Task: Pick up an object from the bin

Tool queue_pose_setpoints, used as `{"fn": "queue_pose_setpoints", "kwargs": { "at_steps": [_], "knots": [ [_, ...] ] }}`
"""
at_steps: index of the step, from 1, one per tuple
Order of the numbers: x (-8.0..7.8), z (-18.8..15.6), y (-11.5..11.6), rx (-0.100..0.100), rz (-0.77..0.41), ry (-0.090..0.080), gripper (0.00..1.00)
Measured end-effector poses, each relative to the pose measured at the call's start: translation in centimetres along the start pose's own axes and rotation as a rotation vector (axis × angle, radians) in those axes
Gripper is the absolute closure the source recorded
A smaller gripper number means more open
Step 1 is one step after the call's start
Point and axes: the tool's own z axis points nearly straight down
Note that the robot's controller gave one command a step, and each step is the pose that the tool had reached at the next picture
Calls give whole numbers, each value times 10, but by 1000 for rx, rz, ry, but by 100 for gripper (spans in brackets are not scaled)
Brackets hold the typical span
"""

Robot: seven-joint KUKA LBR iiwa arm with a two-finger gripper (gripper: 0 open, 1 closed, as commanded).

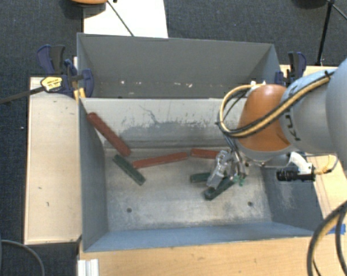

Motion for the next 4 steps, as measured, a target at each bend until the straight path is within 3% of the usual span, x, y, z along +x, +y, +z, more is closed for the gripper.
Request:
{"fn": "queue_pose_setpoints", "kwargs": {
  "at_steps": [1, 2, 3, 4],
  "knots": [
    [3, 4, -2, 6, 0, 8, 0],
    [3, 4, -3, 6, -1, 8, 100],
    [3, 4, -3, 6, -1, 8, 100],
    [-16, -148, -7, 6, -19, 6, 100]
  ]
}}
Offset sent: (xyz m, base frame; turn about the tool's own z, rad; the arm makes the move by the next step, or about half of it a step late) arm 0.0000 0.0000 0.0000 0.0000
